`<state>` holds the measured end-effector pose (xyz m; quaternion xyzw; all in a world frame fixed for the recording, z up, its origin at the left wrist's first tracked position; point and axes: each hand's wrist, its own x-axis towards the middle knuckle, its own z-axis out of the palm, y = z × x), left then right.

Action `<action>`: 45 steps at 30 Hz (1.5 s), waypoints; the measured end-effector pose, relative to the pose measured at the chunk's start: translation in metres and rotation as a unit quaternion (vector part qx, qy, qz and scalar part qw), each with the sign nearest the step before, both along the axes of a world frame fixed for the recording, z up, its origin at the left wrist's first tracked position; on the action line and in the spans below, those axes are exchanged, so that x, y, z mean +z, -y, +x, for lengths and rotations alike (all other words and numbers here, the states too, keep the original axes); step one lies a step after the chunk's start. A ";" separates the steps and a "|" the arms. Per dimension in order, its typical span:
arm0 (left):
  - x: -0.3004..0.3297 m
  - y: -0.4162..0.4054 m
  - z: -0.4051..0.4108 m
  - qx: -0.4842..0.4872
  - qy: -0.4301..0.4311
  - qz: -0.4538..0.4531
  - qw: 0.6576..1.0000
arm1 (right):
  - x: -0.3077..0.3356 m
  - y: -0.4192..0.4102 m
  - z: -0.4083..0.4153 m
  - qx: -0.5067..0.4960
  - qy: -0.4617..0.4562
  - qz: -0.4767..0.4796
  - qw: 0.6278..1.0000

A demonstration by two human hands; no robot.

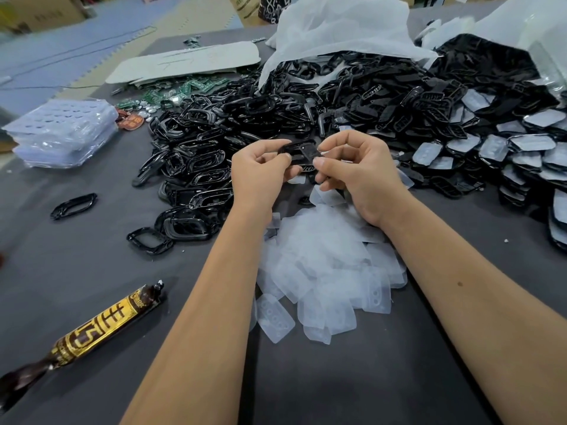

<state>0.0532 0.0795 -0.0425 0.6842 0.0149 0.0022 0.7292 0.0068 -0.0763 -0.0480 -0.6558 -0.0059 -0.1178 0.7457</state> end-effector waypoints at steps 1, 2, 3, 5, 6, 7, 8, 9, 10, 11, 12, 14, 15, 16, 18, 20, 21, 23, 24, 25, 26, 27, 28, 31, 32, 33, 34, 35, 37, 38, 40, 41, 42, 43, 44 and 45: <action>0.001 0.000 0.000 0.000 -0.002 -0.006 1.000 | 0.000 0.000 0.000 0.002 -0.001 0.001 1.000; 0.001 -0.001 0.000 -0.001 -0.006 -0.014 1.000 | 0.000 0.000 0.000 0.004 -0.001 0.002 1.000; 0.002 -0.001 -0.001 -0.001 -0.009 -0.023 1.000 | 0.000 0.001 0.000 0.006 -0.002 0.004 1.000; 0.003 -0.001 -0.001 -0.001 -0.012 -0.033 0.999 | 0.000 0.001 0.000 0.010 -0.002 0.003 1.000; 0.003 -0.001 -0.001 -0.001 -0.012 -0.034 0.999 | 0.000 0.001 0.000 0.011 -0.001 -0.001 1.000; 0.003 -0.002 -0.001 -0.002 -0.011 -0.032 0.999 | 0.000 0.001 0.000 0.012 0.000 -0.005 1.000; 0.003 -0.002 -0.001 -0.004 -0.011 -0.030 0.999 | 0.000 0.000 0.001 0.012 0.001 -0.007 1.000; 0.003 -0.002 -0.001 -0.006 -0.012 -0.031 0.999 | 0.000 0.000 0.001 0.012 -0.001 -0.007 1.000; 0.003 -0.002 -0.001 -0.009 -0.015 -0.033 0.999 | 0.000 -0.001 0.002 0.011 -0.004 -0.005 1.000; 0.003 -0.002 0.000 -0.010 -0.019 -0.037 0.999 | 0.000 -0.001 0.003 0.011 -0.007 -0.004 1.000; 0.002 -0.002 0.000 -0.012 -0.024 -0.038 0.999 | 0.000 -0.001 0.004 0.009 -0.009 -0.006 1.000; 0.001 -0.002 0.001 -0.016 -0.032 -0.036 0.999 | 0.000 -0.001 0.003 -0.002 -0.010 -0.010 1.000; 0.001 -0.002 0.002 -0.019 -0.033 -0.033 0.999 | 0.000 -0.001 0.003 -0.013 -0.005 -0.012 1.000; 0.000 -0.002 0.002 -0.022 -0.034 -0.032 0.999 | 0.000 -0.001 0.002 -0.028 0.002 -0.018 0.999; 0.000 -0.001 0.001 -0.032 -0.032 -0.027 0.999 | -0.001 -0.001 0.002 -0.068 0.021 -0.046 0.996; 0.000 0.000 -0.001 -0.049 -0.027 -0.014 0.998 | -0.004 -0.003 0.002 -0.107 0.036 -0.082 0.990; 0.001 0.001 -0.002 -0.059 -0.023 -0.009 0.998 | -0.005 -0.004 0.003 -0.124 0.038 -0.095 0.987; 0.001 0.001 -0.003 -0.080 -0.016 -0.004 0.997 | -0.007 -0.005 0.003 -0.149 0.033 -0.113 0.982; 0.002 0.002 -0.004 -0.088 -0.014 -0.005 0.996 | -0.007 -0.006 0.003 -0.157 0.031 -0.122 0.980; 0.002 0.002 -0.004 -0.093 -0.014 -0.008 0.996 | -0.008 -0.007 0.003 -0.164 0.028 -0.130 0.977; 0.001 0.002 -0.004 -0.097 -0.014 -0.013 0.995 | -0.008 -0.007 0.003 -0.171 0.024 -0.137 0.975; 0.001 0.002 -0.004 -0.099 -0.013 -0.017 0.995 | -0.008 -0.008 0.004 -0.178 0.020 -0.140 0.974; 0.001 0.002 -0.003 -0.101 -0.013 -0.019 0.995 | -0.008 -0.008 0.003 -0.184 0.016 -0.143 0.972; -0.001 0.002 -0.003 -0.108 -0.009 -0.015 0.994 | -0.007 -0.009 0.003 -0.203 0.007 -0.167 0.965; -0.002 0.002 -0.003 -0.109 -0.006 -0.013 0.994 | -0.006 -0.009 0.002 -0.205 0.005 -0.174 0.963; -0.002 0.003 -0.003 -0.109 -0.002 -0.012 0.994 | -0.006 -0.010 0.002 -0.204 0.003 -0.177 0.963; -0.003 0.003 -0.004 -0.109 0.003 -0.011 0.994 | -0.005 -0.010 0.001 -0.203 0.001 -0.182 0.962; -0.004 0.002 -0.004 -0.109 0.008 -0.010 0.994 | -0.005 -0.010 0.001 -0.205 0.000 -0.195 0.959; -0.005 0.001 -0.005 -0.108 0.015 -0.007 0.994 | -0.004 -0.010 0.000 -0.220 0.008 -0.238 0.946; -0.004 0.000 -0.005 -0.108 0.017 -0.007 0.994 | -0.003 -0.010 -0.001 -0.229 0.016 -0.255 0.939; -0.003 -0.001 -0.004 -0.115 0.017 -0.014 0.993 | -0.003 -0.010 -0.001 -0.241 0.018 -0.266 0.933; -0.003 -0.002 -0.004 -0.122 0.015 -0.021 0.992 | -0.003 -0.009 0.000 -0.237 0.008 -0.254 0.938; -0.002 -0.003 -0.004 -0.128 0.012 -0.026 0.991 | -0.003 -0.008 0.000 -0.221 -0.006 -0.232 0.947; -0.002 -0.003 -0.004 -0.132 0.008 -0.030 0.991 | -0.003 -0.006 0.001 -0.197 -0.018 -0.203 0.959; -0.002 -0.003 -0.004 -0.134 0.003 -0.032 0.990 | -0.003 -0.005 0.002 -0.173 -0.024 -0.177 0.969; -0.001 -0.004 -0.003 -0.134 -0.004 -0.032 0.990 | -0.003 -0.005 0.002 -0.158 -0.025 -0.160 0.974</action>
